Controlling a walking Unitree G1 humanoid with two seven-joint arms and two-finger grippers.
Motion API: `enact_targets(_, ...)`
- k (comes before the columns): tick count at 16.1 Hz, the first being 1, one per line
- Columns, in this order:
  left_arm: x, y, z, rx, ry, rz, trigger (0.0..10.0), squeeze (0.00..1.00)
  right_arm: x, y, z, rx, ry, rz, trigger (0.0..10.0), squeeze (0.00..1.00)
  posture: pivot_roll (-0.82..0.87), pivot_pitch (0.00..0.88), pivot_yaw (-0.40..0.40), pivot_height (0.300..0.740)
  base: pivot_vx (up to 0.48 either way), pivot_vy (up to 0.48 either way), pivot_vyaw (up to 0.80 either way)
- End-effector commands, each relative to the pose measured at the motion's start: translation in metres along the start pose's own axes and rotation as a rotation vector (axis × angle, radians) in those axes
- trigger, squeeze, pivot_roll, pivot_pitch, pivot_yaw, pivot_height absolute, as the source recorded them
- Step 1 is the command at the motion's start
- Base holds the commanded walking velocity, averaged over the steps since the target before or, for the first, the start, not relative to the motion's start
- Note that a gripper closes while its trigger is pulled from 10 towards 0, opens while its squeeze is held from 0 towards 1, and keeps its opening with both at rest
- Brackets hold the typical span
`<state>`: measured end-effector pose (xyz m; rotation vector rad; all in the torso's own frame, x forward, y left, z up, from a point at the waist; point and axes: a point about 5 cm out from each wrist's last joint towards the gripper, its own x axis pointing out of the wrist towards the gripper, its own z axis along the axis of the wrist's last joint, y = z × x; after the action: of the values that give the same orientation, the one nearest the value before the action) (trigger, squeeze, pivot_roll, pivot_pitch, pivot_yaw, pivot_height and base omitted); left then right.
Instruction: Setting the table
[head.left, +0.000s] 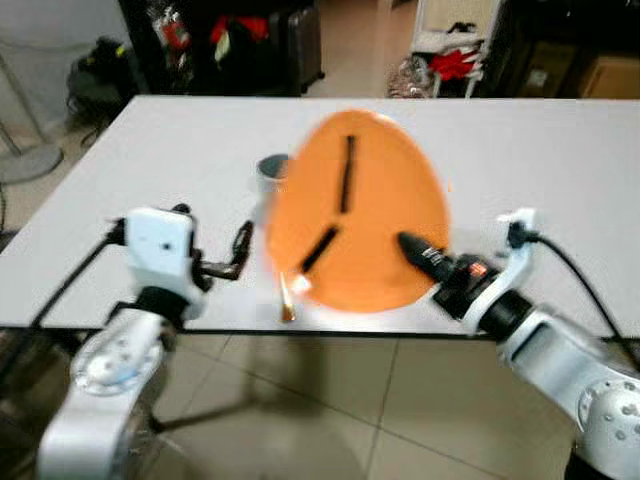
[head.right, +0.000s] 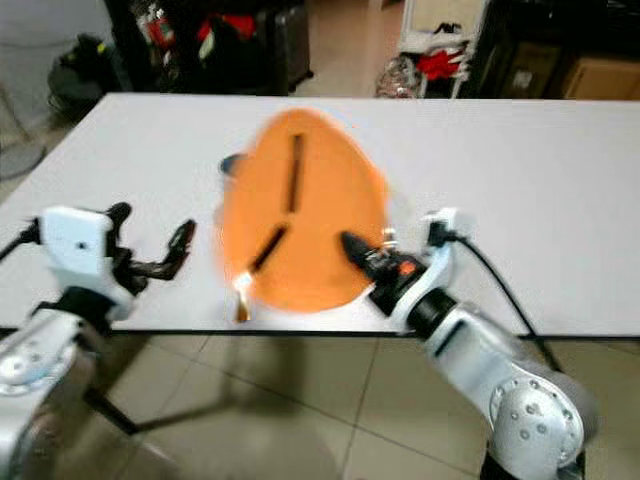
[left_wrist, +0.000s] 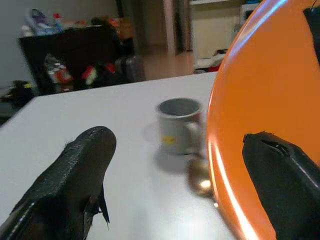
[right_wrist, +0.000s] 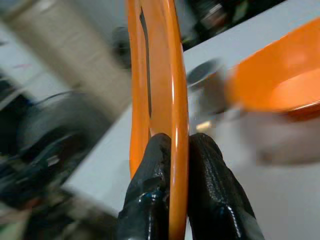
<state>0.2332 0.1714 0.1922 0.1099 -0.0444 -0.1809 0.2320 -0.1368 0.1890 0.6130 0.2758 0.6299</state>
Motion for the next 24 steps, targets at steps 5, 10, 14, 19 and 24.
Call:
enact_targets(5,-0.013,0.003,0.005,0.027,0.030,-0.221,10.0,0.00,-0.008,-0.004,-0.008,0.159,0.096,0.029,10.0,0.00,-0.08,0.072,0.036,0.740,0.000,0.000,0.00)
enact_targets(10,-0.024,0.006,-0.001,0.042,0.085,-0.311,10.0,0.00,-0.026,-0.024,-0.024,0.374,0.155,-0.085,10.0,0.00,-0.09,0.081,0.033,0.740,0.000,0.000,0.00)
enact_targets(14,-0.028,-0.001,-0.001,0.029,0.096,-0.398,10.0,0.00,-0.038,-0.041,-0.015,0.593,0.060,-0.166,10.0,0.00,-0.10,0.079,0.038,0.740,0.000,0.000,0.00)
enact_targets(19,-0.028,-0.008,0.002,0.021,0.090,-0.469,10.0,0.00,-0.043,-0.047,-0.015,0.717,0.063,-0.193,10.0,0.00,-0.10,0.071,0.044,0.740,0.000,0.000,0.00)
enact_targets(24,-0.033,-0.013,0.003,0.006,0.102,-0.527,10.0,0.00,-0.049,-0.040,-0.022,0.699,0.085,-0.167,10.0,0.00,-0.10,0.076,0.039,0.740,0.000,0.000,0.00)
